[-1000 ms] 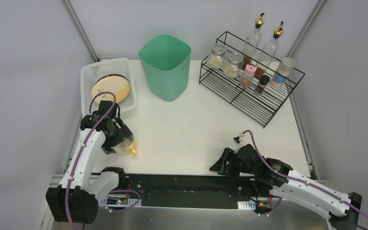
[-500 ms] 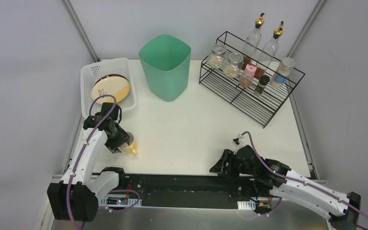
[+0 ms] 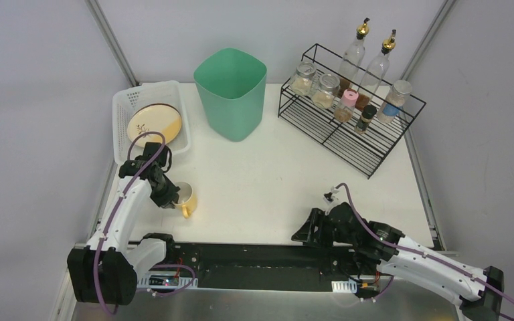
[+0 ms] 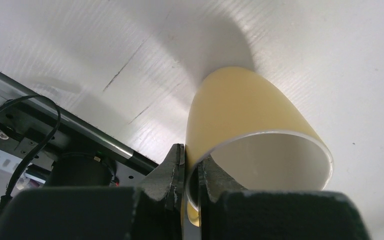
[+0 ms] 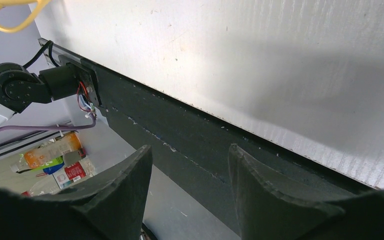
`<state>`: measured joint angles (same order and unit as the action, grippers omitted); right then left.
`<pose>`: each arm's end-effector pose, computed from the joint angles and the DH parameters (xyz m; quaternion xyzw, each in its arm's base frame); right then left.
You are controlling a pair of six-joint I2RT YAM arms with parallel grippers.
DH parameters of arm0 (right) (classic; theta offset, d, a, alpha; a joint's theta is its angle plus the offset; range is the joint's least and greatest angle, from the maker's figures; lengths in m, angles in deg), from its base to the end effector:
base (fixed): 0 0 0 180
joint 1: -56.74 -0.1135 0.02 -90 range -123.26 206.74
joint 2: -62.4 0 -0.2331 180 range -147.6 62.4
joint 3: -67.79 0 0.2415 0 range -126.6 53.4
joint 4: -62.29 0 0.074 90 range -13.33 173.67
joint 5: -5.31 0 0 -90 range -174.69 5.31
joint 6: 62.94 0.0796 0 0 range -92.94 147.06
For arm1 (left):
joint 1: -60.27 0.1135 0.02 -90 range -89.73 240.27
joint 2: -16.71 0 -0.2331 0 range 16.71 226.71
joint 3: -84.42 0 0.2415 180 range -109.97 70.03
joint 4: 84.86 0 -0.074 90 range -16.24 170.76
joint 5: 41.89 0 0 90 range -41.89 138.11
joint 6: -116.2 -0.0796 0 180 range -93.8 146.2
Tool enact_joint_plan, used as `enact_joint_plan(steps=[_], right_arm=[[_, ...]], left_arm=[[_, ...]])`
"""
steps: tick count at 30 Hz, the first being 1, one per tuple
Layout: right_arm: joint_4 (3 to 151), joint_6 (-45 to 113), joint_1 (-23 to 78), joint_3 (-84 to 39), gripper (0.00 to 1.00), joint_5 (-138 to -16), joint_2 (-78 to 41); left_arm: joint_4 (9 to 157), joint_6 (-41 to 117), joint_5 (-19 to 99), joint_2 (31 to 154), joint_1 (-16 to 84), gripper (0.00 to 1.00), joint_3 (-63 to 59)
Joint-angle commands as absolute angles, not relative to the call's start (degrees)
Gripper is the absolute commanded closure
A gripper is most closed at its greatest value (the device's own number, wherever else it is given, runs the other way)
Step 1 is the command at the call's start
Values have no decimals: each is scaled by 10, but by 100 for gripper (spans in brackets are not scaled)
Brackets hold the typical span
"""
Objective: Clear the kitchen counter
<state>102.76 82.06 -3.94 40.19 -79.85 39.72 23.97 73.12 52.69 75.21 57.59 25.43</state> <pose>0.0775 0.1518 0.1350 -0.0633 0.8864 0.4069 0.2115 0.1905 -0.0026 0.1696 -0.3771 0.9100 -0.0346 0.1687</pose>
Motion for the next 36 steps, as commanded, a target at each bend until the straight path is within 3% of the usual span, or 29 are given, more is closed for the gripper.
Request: enact_joint_plan(steps=[1,11,20,29,36], right_arm=[[1013,817,-42,400,40,-793,387],[1003,818,-42,399,40,-796,378],[1031,816,-42,385,40,-803,390],[1077,826,-42,388,40,-817,437],[1075,828,-42,389,40,-818,435]], left_arm=[[238,706,493,749,571,100,171],[213,683,478,826,570,100,-38],[212,683,541,955,598,100,-195],[226,697,514,1052,688,100,-265],[231,749,519,1091,704,100,-241]])
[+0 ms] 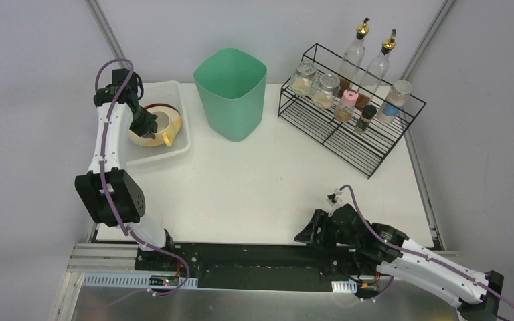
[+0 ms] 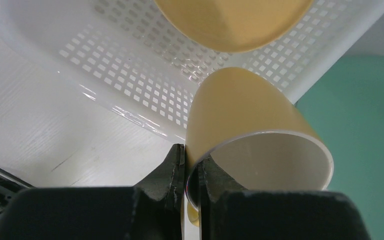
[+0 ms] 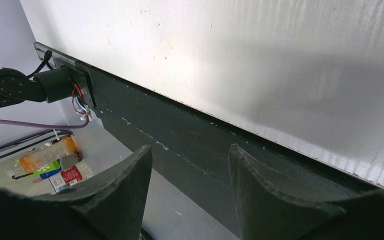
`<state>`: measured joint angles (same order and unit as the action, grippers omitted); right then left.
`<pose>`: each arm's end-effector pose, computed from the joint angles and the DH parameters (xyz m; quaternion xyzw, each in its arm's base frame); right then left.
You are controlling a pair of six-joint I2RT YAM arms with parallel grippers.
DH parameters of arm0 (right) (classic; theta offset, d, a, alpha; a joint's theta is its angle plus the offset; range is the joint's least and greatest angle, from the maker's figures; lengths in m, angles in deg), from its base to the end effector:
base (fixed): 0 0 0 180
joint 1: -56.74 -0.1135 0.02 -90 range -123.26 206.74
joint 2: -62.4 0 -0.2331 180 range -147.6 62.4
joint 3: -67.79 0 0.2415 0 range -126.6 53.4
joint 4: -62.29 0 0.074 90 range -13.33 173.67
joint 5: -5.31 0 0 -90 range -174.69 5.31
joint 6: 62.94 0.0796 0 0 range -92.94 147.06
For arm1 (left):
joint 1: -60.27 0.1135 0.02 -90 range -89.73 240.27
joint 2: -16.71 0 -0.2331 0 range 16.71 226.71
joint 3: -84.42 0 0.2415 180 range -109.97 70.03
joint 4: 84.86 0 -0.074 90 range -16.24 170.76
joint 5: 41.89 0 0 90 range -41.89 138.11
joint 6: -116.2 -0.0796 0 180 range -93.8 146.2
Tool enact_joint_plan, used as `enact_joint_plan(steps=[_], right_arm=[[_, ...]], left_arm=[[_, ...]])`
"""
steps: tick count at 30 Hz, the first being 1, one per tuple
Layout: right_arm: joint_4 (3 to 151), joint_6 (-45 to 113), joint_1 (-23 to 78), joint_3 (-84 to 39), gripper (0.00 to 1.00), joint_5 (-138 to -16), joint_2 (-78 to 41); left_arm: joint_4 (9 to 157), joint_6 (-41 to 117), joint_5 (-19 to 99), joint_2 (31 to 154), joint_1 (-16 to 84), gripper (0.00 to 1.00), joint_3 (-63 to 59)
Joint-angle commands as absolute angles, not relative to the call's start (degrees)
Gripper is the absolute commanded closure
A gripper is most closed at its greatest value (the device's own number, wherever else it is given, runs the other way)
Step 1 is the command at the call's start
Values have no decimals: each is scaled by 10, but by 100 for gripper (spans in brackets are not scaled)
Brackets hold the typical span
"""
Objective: Clear the kitchen counter
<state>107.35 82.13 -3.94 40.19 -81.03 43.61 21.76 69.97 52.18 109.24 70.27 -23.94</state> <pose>0.0748 0.1435 0.1348 -0.0580 0.8898 0.3978 0.2161 0.3387 0.0655 0.2828 -0.4428 0.8514 -0.0485 0.2771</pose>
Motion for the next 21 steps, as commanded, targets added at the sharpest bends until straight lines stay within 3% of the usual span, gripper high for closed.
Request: enact_joint_plan(steps=[1,10,21], right_arm=[[1074,827,-43,387,40,-818,432],[1097,833,-42,394,40,-824,461],[1140,844,-42,397,40,-836,505]], left_arm=[[235,762,524,1093,704,100,-233],[238,850,553,1116,704,100,-195],[237,882,505,1188,704,100,-191]])
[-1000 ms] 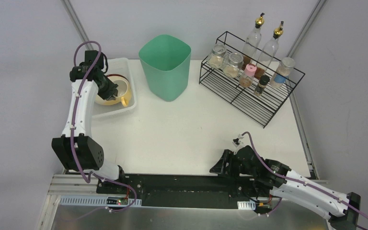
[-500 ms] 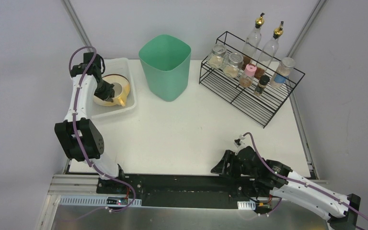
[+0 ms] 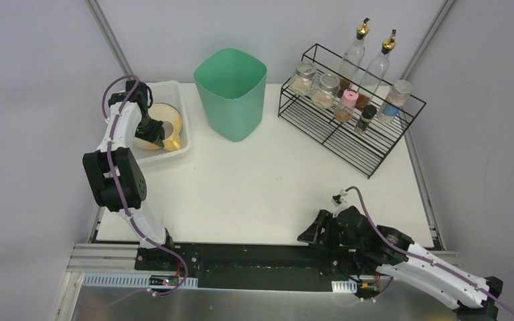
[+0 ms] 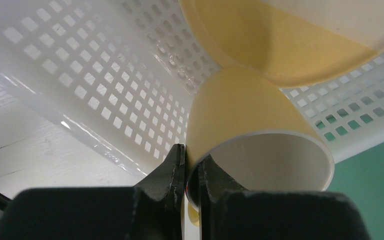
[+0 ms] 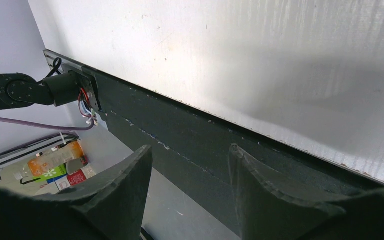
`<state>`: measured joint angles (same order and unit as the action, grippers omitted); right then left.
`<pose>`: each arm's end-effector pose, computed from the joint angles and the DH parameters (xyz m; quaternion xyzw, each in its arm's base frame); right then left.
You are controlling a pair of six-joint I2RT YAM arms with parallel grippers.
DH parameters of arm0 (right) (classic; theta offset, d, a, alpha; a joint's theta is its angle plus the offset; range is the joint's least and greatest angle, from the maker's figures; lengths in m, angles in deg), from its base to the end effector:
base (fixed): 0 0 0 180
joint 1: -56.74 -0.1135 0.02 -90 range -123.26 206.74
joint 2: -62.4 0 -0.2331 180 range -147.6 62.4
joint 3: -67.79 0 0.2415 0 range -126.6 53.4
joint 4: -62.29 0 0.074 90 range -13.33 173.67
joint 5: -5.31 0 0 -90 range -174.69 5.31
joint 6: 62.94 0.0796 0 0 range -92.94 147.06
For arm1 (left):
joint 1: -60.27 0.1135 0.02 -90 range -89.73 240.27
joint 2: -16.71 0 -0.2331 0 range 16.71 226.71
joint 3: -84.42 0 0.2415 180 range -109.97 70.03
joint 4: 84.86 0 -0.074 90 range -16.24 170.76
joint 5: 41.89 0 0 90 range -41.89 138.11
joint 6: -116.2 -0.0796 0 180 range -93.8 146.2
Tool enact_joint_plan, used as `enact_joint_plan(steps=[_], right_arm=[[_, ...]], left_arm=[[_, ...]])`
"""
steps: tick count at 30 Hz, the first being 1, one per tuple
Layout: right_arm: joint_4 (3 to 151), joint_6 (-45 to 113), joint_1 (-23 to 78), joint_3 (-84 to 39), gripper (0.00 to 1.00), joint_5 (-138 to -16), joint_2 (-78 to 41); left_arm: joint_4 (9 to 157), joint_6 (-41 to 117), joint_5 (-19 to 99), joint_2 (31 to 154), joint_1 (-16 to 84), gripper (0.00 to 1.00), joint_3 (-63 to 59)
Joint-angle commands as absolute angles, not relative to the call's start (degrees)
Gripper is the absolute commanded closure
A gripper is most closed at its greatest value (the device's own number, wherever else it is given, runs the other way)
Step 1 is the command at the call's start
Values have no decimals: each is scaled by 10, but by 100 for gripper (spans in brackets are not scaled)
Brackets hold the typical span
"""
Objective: Clear the kitchen counter
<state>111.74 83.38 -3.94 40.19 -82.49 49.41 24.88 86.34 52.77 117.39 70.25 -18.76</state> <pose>0.0720 0.1345 0.1391 -0.0426 0.8852 0.4036 0.2274 0.3559 0.0692 0.2112 -0.5696 0.7980 -0.0456 0.1914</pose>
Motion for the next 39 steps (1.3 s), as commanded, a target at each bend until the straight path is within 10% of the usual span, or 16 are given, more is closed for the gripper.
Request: enact_joint_plan(steps=[1,13,39], right_arm=[[1141,845,-42,397,40,-836,507],[1134,847,-42,404,40,-836,503],[1124,845,-42,409,40,-826,502]], left_arm=[[238,884,502,1192,703,100,-190],[238,864,460,1246,692,99,-199],[231,752,446,1203,685,42,-166]])
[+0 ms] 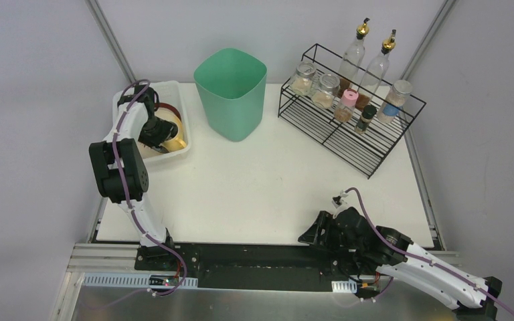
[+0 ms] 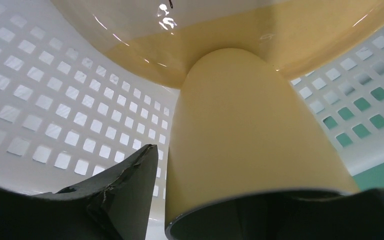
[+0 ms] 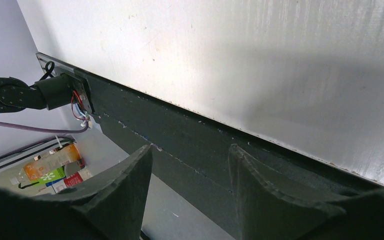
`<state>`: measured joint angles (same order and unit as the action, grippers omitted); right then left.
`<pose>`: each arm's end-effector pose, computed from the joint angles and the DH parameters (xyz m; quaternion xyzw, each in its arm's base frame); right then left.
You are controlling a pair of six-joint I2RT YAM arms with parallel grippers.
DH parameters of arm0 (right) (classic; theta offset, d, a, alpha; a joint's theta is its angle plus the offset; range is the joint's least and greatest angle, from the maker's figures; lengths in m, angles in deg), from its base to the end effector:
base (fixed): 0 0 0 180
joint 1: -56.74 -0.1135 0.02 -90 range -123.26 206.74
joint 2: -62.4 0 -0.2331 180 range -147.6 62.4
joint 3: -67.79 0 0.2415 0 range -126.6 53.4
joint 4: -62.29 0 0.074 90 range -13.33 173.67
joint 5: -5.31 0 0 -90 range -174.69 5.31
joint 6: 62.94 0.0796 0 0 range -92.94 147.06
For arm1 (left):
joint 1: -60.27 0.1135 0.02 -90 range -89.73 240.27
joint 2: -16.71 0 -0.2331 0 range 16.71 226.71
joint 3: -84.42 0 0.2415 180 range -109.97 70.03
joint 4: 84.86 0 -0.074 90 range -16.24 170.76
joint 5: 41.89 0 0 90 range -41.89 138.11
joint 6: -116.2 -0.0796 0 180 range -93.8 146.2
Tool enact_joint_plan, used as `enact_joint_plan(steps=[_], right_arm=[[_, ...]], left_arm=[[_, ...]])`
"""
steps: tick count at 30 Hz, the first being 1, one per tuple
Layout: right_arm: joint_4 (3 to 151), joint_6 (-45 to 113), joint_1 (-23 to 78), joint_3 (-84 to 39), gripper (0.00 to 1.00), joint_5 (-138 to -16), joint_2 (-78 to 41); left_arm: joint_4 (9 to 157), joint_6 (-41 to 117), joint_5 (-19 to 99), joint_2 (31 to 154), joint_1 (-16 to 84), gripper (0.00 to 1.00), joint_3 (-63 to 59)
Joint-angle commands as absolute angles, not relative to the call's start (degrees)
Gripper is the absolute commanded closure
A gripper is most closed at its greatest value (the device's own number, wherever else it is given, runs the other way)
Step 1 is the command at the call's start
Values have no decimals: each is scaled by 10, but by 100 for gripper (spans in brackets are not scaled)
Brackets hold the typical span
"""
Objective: Clear the kitchen counter
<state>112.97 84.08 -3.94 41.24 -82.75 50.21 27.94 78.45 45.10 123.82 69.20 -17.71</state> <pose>0.0710 0.1320 0.1317 -0.0361 0.8914 0.3942 0.2206 0.3722 0.0543 0.1692 -0.4991 0.8522 -0.0813 0.1343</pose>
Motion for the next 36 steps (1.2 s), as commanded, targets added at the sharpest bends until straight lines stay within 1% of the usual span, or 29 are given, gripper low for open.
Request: enact_joint_plan(steps=[1,12,13,14,15,16,20,22,26,27,28,31,32,36], right_arm=[[1126,845,-42,408,40,-826,503],[1121,845,-42,413,40,-826,502],[1120,843,-42,413,40,-825,500],[1118,843,-42,413,40,-824,498],[1116,843,-42,412,40,-825,496],[1114,843,-42,411,40,-825,495],[1114,828,-42,394,39,-831,482],[1132,815,-42,374,36,-842,472],[1152,787,-42,334,28,-879,446],[1156,779,-42,324,24,-885,438],[1160,773,-42,314,23,-890,429],[1176,756,-42,275,5,-898,402],[1180,752,-42,263,1,-898,393],[1191,735,-42,223,1,-917,371]], left_arm=[[230,749,449,1201,685,42,-167],[187,719,467,1160,690,34,-225],[182,716,465,1156,690,25,-232],[178,714,463,1152,690,22,-239],[174,711,459,1148,690,6,-247],[170,710,458,1143,690,2,-251],[165,702,453,1110,689,1,-256],[165,692,446,1090,690,1,-253],[165,663,430,1047,689,1,-240],[165,652,425,1036,689,1,-237],[165,641,421,1025,689,1,-232],[165,609,409,985,688,1,-208],[165,599,406,972,689,1,-200],[166,551,363,925,689,1,-162]])
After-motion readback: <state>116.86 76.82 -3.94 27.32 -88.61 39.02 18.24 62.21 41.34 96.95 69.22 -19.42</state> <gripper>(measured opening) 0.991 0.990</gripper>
